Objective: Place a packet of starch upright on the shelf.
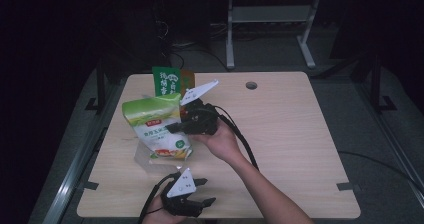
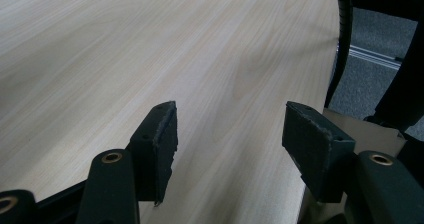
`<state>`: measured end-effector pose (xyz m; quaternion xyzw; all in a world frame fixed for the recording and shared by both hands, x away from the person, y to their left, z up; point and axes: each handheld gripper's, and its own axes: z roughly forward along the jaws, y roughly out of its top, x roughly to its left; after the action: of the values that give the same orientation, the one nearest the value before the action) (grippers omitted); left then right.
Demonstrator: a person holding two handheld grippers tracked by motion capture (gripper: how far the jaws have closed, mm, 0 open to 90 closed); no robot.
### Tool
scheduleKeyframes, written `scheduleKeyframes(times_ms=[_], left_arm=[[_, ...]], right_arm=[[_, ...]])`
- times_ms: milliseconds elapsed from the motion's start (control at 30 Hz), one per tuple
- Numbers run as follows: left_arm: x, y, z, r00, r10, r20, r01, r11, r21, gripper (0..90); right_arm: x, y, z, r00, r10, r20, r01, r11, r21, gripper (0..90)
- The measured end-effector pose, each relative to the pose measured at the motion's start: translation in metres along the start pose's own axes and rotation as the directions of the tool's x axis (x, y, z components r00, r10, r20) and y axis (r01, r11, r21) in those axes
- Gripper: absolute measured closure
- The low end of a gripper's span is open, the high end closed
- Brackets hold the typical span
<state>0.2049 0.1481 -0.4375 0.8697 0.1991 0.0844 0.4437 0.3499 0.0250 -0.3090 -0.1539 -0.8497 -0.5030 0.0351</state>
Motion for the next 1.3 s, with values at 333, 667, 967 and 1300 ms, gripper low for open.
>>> scheduleKeyframes(times_ms=[333,667,967,1300], left_arm=[[0.0,0.0,-0.001,1.0,0.002,0.002,-0.002,1.0,-0.001,38.8],[0.002,0.0,-0.002,1.0,0.003,0.001,-0.003,1.0,0.001,38.8],[0.003,-0.002,-0.001,0.9999,-0.008,0.008,0.008,1.0,0.004,38.6],[0.003,-0.001,-0.001,0.9999,-0.012,0.009,0.012,0.9999,0.0,38.7]], right_arm=[[-0.001,0.001,0.023,0.9997,-0.006,-0.022,0.006,1.0,0.017,89.2],[-0.005,-0.003,0.04,0.9993,0.008,-0.035,-0.007,1.0,0.025,89.2],[-0.009,-0.012,0.055,0.9991,0.003,-0.043,-0.001,0.999,0.049,89.2],[-0.012,-0.024,0.066,0.9984,0.022,-0.053,-0.018,0.998,0.066,89.2]])
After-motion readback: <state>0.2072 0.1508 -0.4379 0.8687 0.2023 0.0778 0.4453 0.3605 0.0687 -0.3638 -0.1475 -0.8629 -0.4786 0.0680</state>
